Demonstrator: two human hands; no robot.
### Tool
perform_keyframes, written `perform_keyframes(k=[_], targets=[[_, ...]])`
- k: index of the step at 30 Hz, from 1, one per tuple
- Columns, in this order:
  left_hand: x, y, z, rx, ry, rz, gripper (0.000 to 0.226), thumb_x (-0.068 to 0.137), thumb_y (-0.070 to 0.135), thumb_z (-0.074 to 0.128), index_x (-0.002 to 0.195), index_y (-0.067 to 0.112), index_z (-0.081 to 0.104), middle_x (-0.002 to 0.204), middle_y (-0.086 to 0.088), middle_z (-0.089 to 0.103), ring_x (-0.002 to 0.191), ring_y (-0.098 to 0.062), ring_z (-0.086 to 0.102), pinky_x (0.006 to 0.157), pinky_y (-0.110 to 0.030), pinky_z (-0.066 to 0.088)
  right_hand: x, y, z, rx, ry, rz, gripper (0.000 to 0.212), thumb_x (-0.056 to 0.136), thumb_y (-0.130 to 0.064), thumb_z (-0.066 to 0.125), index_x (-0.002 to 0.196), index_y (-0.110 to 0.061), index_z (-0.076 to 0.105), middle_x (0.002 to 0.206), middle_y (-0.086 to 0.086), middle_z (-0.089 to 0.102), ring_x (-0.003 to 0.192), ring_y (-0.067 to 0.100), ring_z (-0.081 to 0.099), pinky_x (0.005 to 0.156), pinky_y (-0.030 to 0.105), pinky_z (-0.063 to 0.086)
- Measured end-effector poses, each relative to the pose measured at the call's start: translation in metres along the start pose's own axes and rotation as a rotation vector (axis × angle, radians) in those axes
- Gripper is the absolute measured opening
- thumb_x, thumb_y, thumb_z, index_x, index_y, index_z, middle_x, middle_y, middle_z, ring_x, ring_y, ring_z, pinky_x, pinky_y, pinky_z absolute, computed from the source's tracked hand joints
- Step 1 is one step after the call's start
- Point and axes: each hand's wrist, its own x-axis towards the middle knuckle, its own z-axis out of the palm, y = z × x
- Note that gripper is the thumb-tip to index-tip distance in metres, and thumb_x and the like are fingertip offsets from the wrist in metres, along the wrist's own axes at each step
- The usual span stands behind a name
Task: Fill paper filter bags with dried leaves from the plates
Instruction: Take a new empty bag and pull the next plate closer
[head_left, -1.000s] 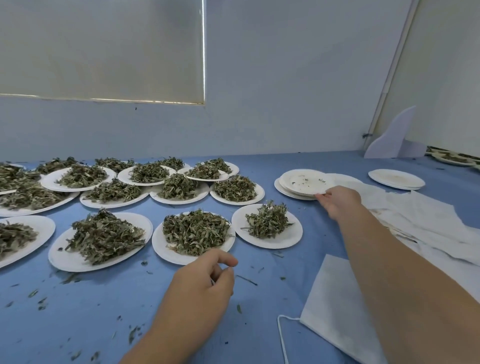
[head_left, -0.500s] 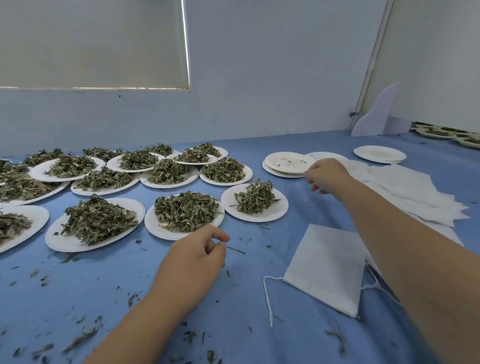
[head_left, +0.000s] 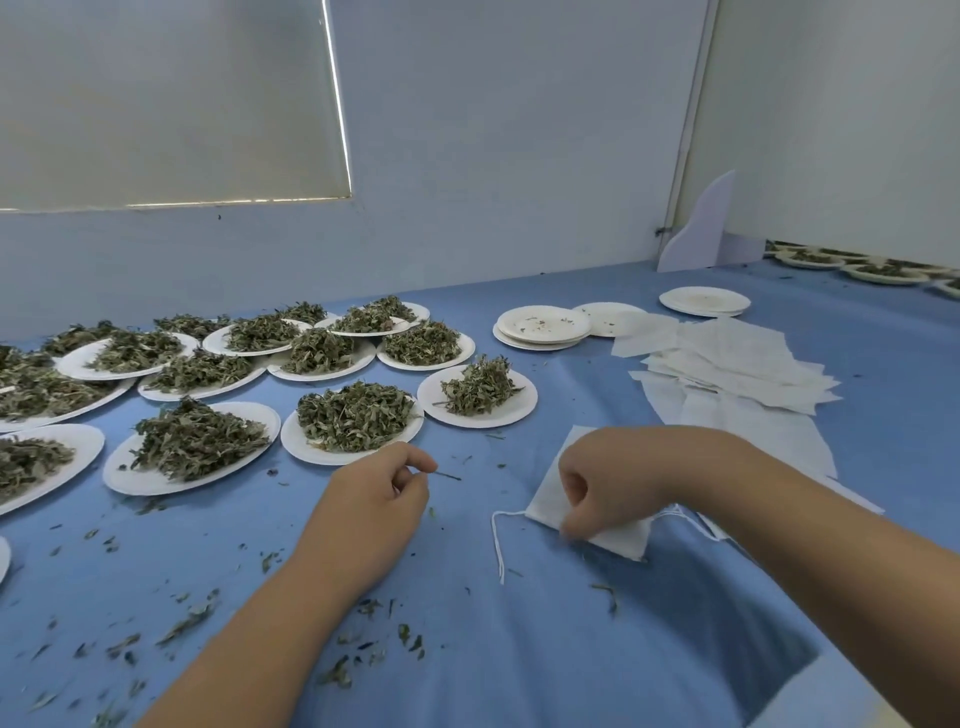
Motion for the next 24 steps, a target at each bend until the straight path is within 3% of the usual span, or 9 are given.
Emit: perform_keyframes(k=[3, 6, 10, 13, 15, 17, 19, 21, 24], targets=[[-0.004, 0.003, -0.003, -0.005, 0.02, 0.035, 0.021, 0.095, 0.016, 0.052, 0.093, 0.036, 0.06, 0.062, 0.02, 0.055, 0.05, -0.004, 0.046, 0.047, -0.013, 0.038, -0.003, -0.009, 0.007, -0.088, 0.071, -0.022, 0.028, 0.08, -0.041, 0.062, 0.076, -0.014, 0.056, 0.071, 0.0, 0.053, 0.056, 0.014, 0.043, 0.047, 0.025, 0.03], [-0.009, 0.009, -0.007, 0.001, 0.059, 0.099, 0.018, 0.094, 0.017, 0.053, 0.1, 0.034, 0.059, 0.067, 0.017, 0.057, 0.057, -0.003, 0.05, 0.053, -0.011, 0.04, -0.002, -0.015, 0.008, -0.156, 0.137, -0.03, 0.03, 0.081, -0.022, 0.058, 0.059, -0.015, 0.039, 0.058, 0.0, 0.04, 0.05, 0.015, 0.036, 0.046, 0.024, 0.027], [-0.011, 0.024, -0.018, -0.023, 0.094, 0.179, 0.03, 0.091, 0.019, 0.058, 0.118, 0.032, 0.059, 0.095, 0.017, 0.059, 0.085, 0.002, 0.053, 0.065, -0.009, 0.043, -0.002, -0.019, 0.004, -0.099, 0.262, -0.068, 0.018, 0.087, -0.022, 0.05, 0.07, -0.013, 0.049, 0.071, 0.001, 0.048, 0.06, 0.018, 0.041, 0.049, 0.027, 0.03], [-0.015, 0.033, -0.03, 0.046, -0.03, 0.25, 0.06, 0.088, 0.03, 0.062, 0.14, 0.043, 0.038, 0.123, 0.03, 0.047, 0.099, 0.008, 0.05, 0.072, -0.011, 0.041, -0.01, -0.033, -0.01, 0.042, 0.431, -0.206, 0.017, 0.093, -0.027, 0.046, 0.084, -0.021, 0.059, 0.085, -0.005, 0.057, 0.08, 0.017, 0.054, 0.064, 0.032, 0.044], [-0.023, 0.038, -0.038, 0.08, -0.116, 0.26, 0.072, 0.086, 0.033, 0.063, 0.146, 0.046, 0.026, 0.129, 0.032, 0.04, 0.098, 0.009, 0.05, 0.07, -0.012, 0.042, -0.018, -0.049, -0.022, 0.13, 0.51, -0.348, 0.018, 0.092, -0.028, 0.048, 0.085, -0.022, 0.063, 0.085, -0.005, 0.061, 0.081, 0.014, 0.055, 0.072, 0.033, 0.048], [-0.033, 0.04, -0.05, 0.132, -0.112, 0.285, 0.06, 0.085, 0.03, 0.063, 0.137, 0.047, 0.039, 0.121, 0.028, 0.048, 0.089, 0.005, 0.056, 0.063, -0.013, 0.046, -0.025, -0.067, -0.032, 0.262, 0.553, -0.466, 0.015, 0.089, -0.029, 0.054, 0.08, -0.028, 0.065, 0.083, -0.008, 0.064, 0.078, 0.008, 0.057, 0.069, 0.026, 0.047], [-0.044, 0.04, -0.066, 0.182, -0.05, 0.308, 0.029, 0.084, 0.03, 0.062, 0.111, 0.04, 0.057, 0.097, 0.017, 0.06, 0.076, 0.0, 0.058, 0.061, -0.02, 0.047, -0.03, -0.086, -0.038, 0.398, 0.581, -0.544, 0.013, 0.085, -0.029, 0.064, 0.075, -0.037, 0.065, 0.078, -0.016, 0.065, 0.072, 0.002, 0.057, 0.062, 0.019, 0.046], [-0.056, 0.036, -0.086, 0.191, 0.009, 0.28, 0.004, 0.084, 0.032, 0.063, 0.085, 0.029, 0.06, 0.075, 0.011, 0.057, 0.065, -0.002, 0.052, 0.055, -0.02, 0.04, -0.03, -0.107, -0.043, 0.537, 0.578, -0.627, 0.012, 0.081, -0.029, 0.073, 0.075, -0.035, 0.065, 0.074, -0.021, 0.063, 0.066, -0.002, 0.056, 0.06, 0.014, 0.045], [-0.078, 0.021, -0.116, 0.259, 0.067, 0.23, 0.03, 0.088, 0.036, 0.063, 0.064, 0.024, 0.05, 0.062, 0.006, 0.049, 0.056, -0.006, 0.045, 0.051, -0.021, 0.031, -0.024, -0.141, -0.048, 0.704, 0.503, -0.753, 0.012, 0.079, -0.027, 0.075, 0.077, -0.031, 0.065, 0.074, -0.015, 0.065, 0.064, -0.002, 0.057, 0.06, 0.015, 0.046]])
